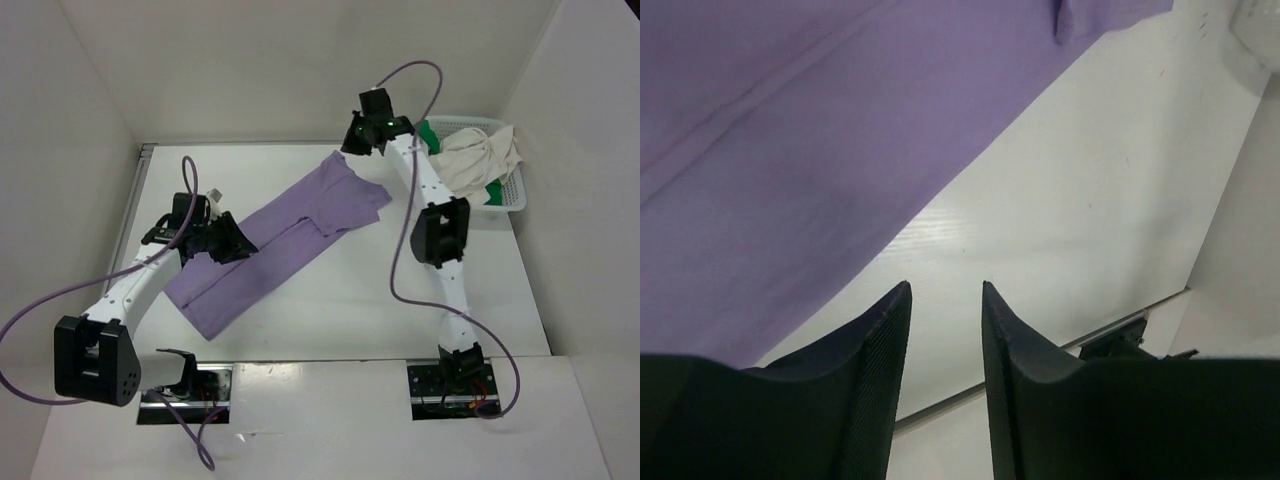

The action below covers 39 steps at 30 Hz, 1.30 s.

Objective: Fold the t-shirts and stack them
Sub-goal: Rotate the tshirt 90 degrees

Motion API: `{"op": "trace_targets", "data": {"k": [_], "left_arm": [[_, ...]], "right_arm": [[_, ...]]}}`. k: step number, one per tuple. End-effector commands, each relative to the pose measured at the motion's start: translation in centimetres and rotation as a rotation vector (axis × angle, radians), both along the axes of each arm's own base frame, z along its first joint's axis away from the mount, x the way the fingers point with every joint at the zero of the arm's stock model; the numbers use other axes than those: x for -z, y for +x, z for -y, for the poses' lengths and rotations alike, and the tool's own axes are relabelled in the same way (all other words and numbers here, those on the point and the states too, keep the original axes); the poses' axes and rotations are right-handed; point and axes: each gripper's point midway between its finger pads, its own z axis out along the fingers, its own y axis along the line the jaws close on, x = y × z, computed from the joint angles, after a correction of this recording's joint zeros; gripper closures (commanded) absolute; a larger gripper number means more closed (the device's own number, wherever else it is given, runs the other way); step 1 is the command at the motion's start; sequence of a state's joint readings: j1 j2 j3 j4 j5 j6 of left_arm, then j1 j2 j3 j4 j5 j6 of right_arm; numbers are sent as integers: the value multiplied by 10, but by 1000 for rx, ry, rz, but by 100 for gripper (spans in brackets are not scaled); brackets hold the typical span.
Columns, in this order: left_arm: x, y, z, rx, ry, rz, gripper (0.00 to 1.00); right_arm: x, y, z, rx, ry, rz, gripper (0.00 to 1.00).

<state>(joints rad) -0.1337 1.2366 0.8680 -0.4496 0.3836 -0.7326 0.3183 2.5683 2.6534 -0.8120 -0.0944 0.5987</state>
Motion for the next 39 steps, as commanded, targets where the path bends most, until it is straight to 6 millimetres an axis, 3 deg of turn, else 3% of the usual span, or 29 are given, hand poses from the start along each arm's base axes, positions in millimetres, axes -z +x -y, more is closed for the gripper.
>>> {"op": "trace_targets", "data": {"k": [1, 3, 4, 6, 7, 10, 12, 20, 25, 26, 27, 28, 29, 30, 31, 32, 33, 34, 35, 37, 38, 39], "left_arm": [[-16, 21, -4, 31, 6, 64, 60], [-23, 33, -6, 38, 19, 92, 66], [-24, 37, -6, 45, 24, 99, 68], [-27, 46, -8, 50, 26, 107, 73], [-28, 48, -7, 67, 23, 111, 78], [-28, 54, -5, 81, 18, 125, 84], [-27, 57, -3, 87, 11, 129, 85], [-20, 57, -1, 95, 2, 104, 85], [-19, 48, -2, 95, 3, 94, 85], [-23, 47, -2, 88, -3, 101, 85], [-22, 46, -3, 83, 5, 91, 84], [-26, 45, -3, 76, -1, 100, 82], [-30, 45, -3, 69, -7, 107, 82], [-34, 47, -3, 69, -8, 116, 81], [-38, 45, -1, 69, -22, 119, 79], [-38, 45, 0, 61, -29, 113, 79], [-43, 46, 1, 68, -38, 123, 79], [-50, 48, 6, 75, -45, 137, 79], [-53, 47, 10, 85, -45, 138, 77], [-62, 47, 14, 97, -47, 150, 76], [-65, 50, 13, 90, -40, 162, 73], [-65, 50, 13, 90, -40, 162, 73]], "right_arm": [[-60, -39, 51, 33, -124, 89, 94], [-50, -49, 69, 49, -110, 94, 100], [-25, -76, 74, 44, -113, 23, 100], [-5, -91, 85, 59, -130, -14, 100], [23, -110, 90, 55, -149, -81, 100], [46, -130, 98, 53, -177, -121, 100], [49, -135, 96, 42, -166, -121, 100], [94, -120, 87, 9, -163, -182, 100], [133, -90, 78, 22, -162, -230, 100], [136, -86, 75, 12, -152, -238, 100], [127, -69, 70, 13, -143, -205, 100], [146, -66, 68, 6, -144, -237, 100], [122, -39, 60, 3, -119, -168, 100], [121, -32, 58, 2, -121, -175, 100], [147, -26, 53, -9, -119, -211, 100], [95, 11, 39, -24, -65, -77, 100], [88, 14, 35, -25, -49, -91, 100], [105, 23, 30, -29, -32, -96, 100], [69, 31, 19, -49, 36, -26, 100], [33, 39, 18, -44, 104, 39, 95], [-12, 31, 20, -63, 94, 89, 80], [-20, 18, 18, -85, 63, 73, 75]]}}
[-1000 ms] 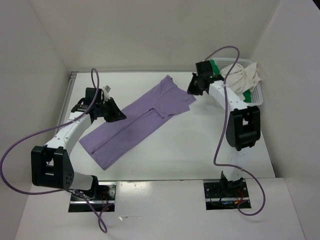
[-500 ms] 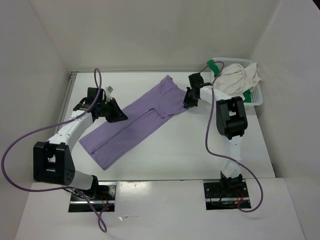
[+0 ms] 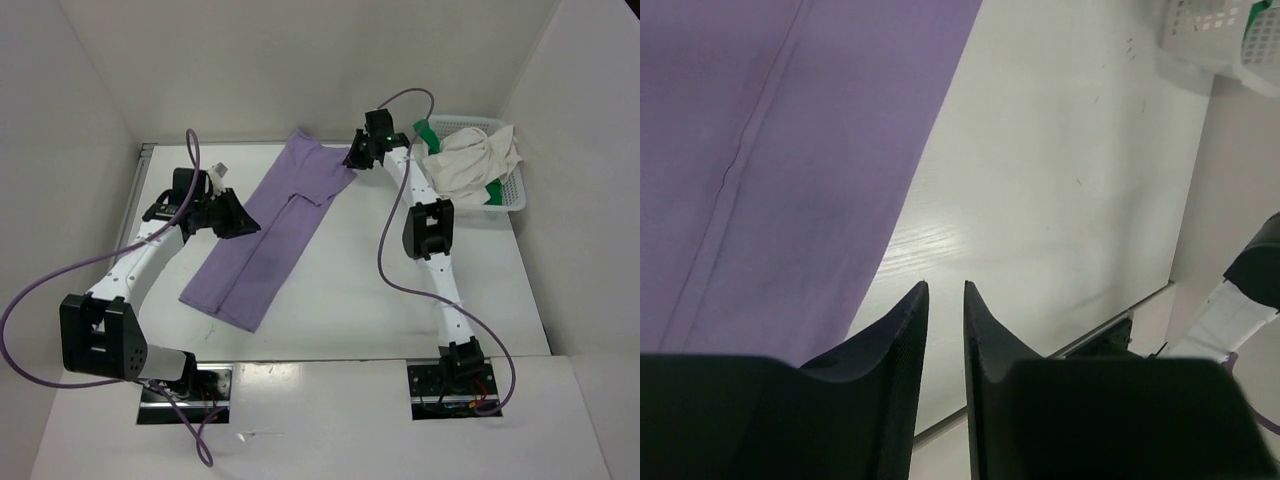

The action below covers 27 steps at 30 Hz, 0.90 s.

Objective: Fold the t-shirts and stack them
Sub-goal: Rotate the tshirt 90 degrees

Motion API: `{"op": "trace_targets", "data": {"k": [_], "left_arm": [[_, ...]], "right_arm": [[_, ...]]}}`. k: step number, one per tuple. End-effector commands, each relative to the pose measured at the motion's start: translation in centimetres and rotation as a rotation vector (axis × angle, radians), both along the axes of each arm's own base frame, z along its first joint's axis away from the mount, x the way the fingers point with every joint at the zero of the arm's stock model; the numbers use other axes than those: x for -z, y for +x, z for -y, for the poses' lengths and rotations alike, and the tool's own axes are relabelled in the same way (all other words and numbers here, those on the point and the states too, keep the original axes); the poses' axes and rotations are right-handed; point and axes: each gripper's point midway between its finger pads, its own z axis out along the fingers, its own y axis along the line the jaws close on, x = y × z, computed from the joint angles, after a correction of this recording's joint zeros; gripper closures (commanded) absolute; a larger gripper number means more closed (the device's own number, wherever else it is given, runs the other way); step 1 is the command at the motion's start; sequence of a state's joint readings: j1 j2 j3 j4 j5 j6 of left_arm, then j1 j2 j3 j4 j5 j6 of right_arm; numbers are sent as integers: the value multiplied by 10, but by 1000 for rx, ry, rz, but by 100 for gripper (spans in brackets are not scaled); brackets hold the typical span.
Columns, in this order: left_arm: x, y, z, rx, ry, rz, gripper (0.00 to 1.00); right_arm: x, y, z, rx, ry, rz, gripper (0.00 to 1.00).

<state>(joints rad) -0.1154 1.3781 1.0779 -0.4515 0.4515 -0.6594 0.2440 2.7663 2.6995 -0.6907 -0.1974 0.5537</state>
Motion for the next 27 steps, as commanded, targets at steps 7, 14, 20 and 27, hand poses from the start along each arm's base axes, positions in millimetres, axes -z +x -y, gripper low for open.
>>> {"op": "trace_targets", "data": {"k": [7, 14, 20, 27], "left_arm": [[-7, 0, -26, -35, 25, 40, 70], [9, -8, -54, -94, 56, 1, 67], [12, -11, -52, -85, 47, -10, 65], [19, -18, -50, -78, 39, -28, 65]], "right_arm": [[-97, -150, -48, -179, 111, -9, 75], [-50, -310, -131, -369, 179, -156, 90], [-3, -350, -166, -382, 199, -256, 63], [38, -357, -192, -388, 183, -329, 56]]}}
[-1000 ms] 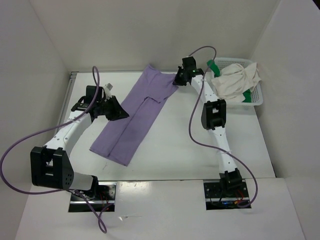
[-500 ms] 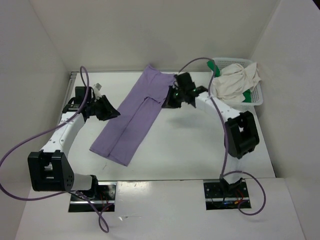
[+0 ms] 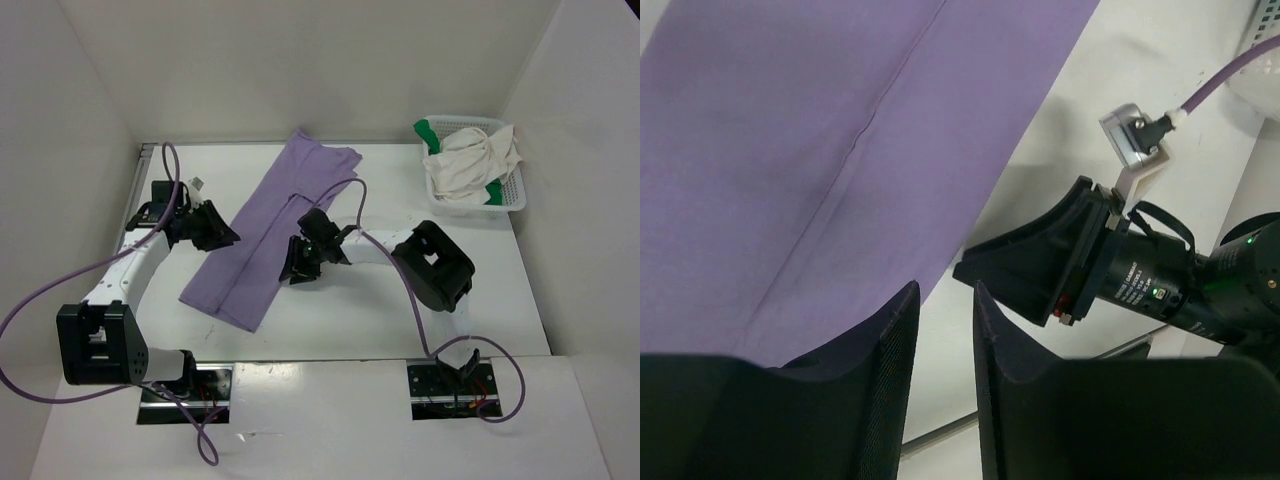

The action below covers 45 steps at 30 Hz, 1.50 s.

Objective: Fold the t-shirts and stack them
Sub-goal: Rotate the tshirt 90 degrees

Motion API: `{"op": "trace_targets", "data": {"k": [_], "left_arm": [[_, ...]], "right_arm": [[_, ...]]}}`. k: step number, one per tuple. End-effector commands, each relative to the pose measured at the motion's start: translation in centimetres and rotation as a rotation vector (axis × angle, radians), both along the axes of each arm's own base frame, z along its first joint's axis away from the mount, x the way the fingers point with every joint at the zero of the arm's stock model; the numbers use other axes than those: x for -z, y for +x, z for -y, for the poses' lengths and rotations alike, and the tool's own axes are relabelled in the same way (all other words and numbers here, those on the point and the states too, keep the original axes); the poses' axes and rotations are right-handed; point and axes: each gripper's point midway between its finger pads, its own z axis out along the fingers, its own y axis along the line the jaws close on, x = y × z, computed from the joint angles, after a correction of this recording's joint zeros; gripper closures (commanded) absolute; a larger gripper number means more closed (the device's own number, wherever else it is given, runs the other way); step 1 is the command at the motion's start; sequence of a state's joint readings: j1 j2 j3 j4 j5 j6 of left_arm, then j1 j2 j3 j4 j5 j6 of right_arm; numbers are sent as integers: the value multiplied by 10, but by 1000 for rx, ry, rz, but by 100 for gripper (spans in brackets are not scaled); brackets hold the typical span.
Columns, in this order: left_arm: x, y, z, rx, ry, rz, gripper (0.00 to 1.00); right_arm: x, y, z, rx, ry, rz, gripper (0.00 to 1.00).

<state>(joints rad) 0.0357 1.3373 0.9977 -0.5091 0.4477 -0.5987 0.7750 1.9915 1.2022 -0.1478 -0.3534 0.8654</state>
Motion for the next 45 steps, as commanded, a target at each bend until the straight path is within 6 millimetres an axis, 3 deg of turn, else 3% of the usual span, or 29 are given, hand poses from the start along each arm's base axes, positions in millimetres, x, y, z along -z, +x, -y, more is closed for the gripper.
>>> {"op": "trace_targets", "data": {"k": [1, 4, 6, 8, 11, 12, 16, 19, 20, 21, 23, 24, 25, 29, 31, 36, 45], "left_arm": [[-7, -5, 3, 35, -1, 39, 65], [-6, -8, 3, 35, -1, 39, 65], [-5, -8, 5, 40, 9, 38, 65], [-1, -10, 5, 40, 20, 29, 65], [8, -15, 10, 62, 36, 4, 63], [13, -15, 12, 66, 43, -9, 63], [32, -29, 35, 146, 61, -66, 59], [48, -50, 52, 204, 81, -129, 56], [56, -62, 55, 215, 98, -170, 56], [61, -68, 55, 212, 106, -196, 53], [66, -80, 53, 203, 116, -227, 46], [69, -85, 57, 200, 110, -247, 42], [70, -91, 57, 194, 98, -265, 37], [85, -117, 58, 162, 83, -354, 34], [85, -124, 60, 136, 57, -390, 34], [108, -156, 56, 98, 38, -512, 35], [126, -167, 68, 150, 41, -577, 41]], "right_arm": [[1, 16, -26, 30, 37, 53, 56], [17, 18, -28, 45, 28, 27, 57], [18, 18, -30, 40, 33, 22, 74], [24, 14, -19, 57, -19, 5, 95], [16, 17, 26, 108, -60, 0, 100], [16, 20, 51, 123, -96, -9, 100], [8, 2, 124, 151, -188, -4, 100], [3, -14, 148, 171, -210, -11, 91], [0, -19, 147, 176, -195, -20, 70], [1, -27, 150, 194, -187, -48, 61], [-11, -33, 150, 217, -150, -44, 47], [-8, -42, 155, 231, -153, -64, 45], [-16, -45, 158, 263, -139, -55, 44], [-8, -79, 172, 300, -139, -108, 46], [-8, -92, 162, 287, -117, -129, 46], [-1, -116, 149, 237, -102, -175, 49], [5, -128, 149, 248, -64, -208, 55]]}}
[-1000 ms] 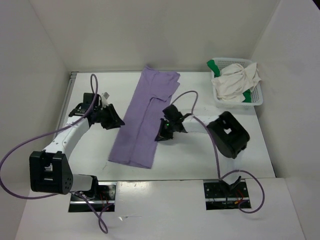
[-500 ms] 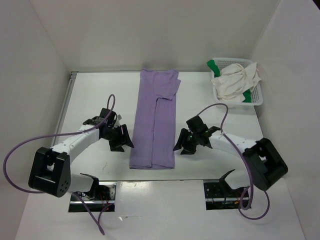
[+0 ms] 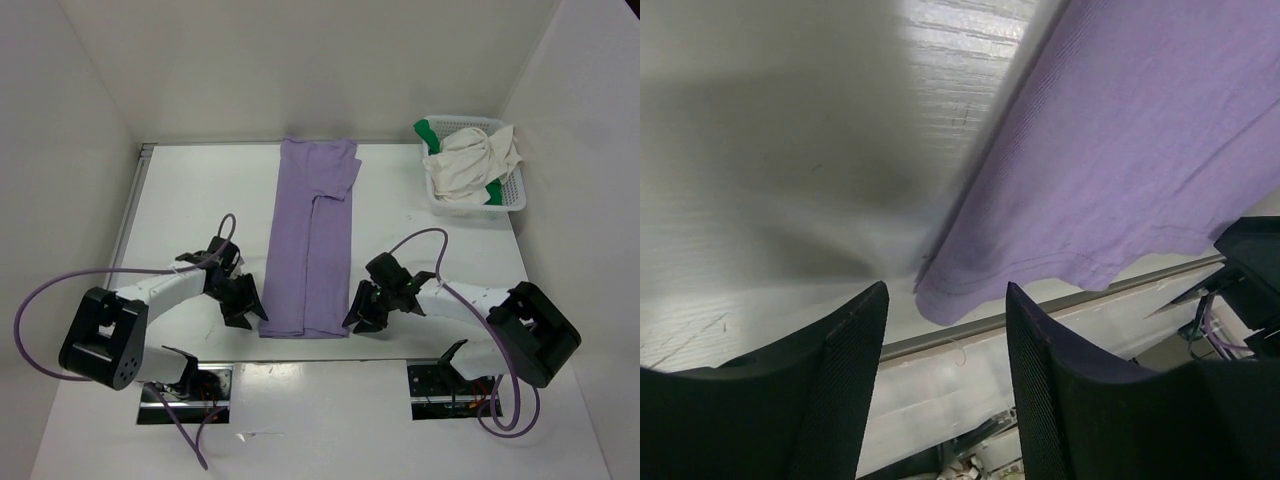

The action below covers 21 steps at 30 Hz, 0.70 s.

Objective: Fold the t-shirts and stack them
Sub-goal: Rotate the tshirt 90 degrees, then grab the bottom of the folded rectangular tshirt with both arms, then fold the folded rectangular tshirt in 1/3 of the way

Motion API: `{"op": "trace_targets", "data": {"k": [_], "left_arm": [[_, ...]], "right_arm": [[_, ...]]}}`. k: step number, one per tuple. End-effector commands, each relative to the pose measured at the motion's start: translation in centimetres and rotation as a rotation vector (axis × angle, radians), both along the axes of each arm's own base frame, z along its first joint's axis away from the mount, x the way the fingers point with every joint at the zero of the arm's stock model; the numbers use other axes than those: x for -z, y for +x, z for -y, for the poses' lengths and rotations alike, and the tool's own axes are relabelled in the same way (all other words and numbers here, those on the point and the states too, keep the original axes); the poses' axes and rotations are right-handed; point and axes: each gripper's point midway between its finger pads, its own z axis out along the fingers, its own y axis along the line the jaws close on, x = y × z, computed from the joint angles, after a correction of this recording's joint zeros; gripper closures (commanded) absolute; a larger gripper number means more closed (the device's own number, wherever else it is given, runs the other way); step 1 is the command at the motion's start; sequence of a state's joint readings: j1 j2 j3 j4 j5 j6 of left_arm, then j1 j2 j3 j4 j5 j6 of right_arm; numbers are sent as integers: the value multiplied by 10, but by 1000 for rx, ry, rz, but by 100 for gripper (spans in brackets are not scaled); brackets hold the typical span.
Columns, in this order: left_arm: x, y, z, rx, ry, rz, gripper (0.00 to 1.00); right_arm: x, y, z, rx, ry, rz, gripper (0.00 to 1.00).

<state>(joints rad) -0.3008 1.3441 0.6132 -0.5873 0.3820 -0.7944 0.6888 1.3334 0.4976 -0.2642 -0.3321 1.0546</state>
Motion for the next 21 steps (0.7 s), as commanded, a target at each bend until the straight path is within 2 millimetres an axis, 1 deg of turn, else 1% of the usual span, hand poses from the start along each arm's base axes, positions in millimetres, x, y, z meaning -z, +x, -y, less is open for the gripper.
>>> {"op": "trace_targets", "data": {"k": [1, 2, 3, 5, 6, 8, 9, 10, 11, 12, 13, 15, 16, 17, 18, 19, 20, 21], "left_arm": [[7, -7, 7, 6, -17, -37, 42], [8, -7, 9, 0, -27, -49, 42], [8, -8, 11, 12, -27, -49, 46], [10, -12, 12, 26, -24, -58, 49], [10, -15, 13, 36, -20, -68, 51], [10, -15, 13, 37, -20, -68, 57], [10, -15, 13, 37, -20, -68, 59], [10, -17, 14, 46, -19, -69, 62], [10, -17, 14, 46, -19, -69, 69], [10, -17, 14, 46, -19, -69, 72], [10, -19, 16, 58, -19, -69, 79], [9, -21, 17, 59, -24, -80, 87], [7, -24, 20, 81, -38, -82, 91], [6, -30, 21, 91, -44, -99, 97], [4, -31, 21, 92, -45, -98, 99], [1, -34, 21, 102, -56, -103, 100], [0, -39, 21, 103, -62, -113, 100], [-6, -43, 22, 106, -82, -119, 100]], "right_arm": [[-3, -2, -4, 2, 29, 15, 56], [-4, 0, -5, 2, 35, 22, 56], [-2, -4, -7, -12, 35, 10, 58], [-4, -5, -9, -17, 48, 10, 59], [-4, -5, -9, -17, 48, 10, 61], [-5, -3, -10, -17, 54, 17, 63], [-2, -6, -8, -17, 48, 11, 64], [-1, -7, -10, -26, 48, 10, 65], [-2, -8, -11, -31, 55, 4, 67], [1, -9, -10, -31, 50, -3, 69], [2, -11, -12, -40, 50, -3, 74], [-1, -8, -14, -41, 55, 4, 83], [-1, -8, -14, -41, 56, 4, 92], [0, -13, -14, -51, 47, -7, 95], [-4, -10, -15, -47, 48, 8, 98], [-6, -13, -17, -61, 55, 14, 100], [-6, -16, -14, -52, 45, -4, 100], [-9, -26, -17, -74, 50, -22, 100]]}}
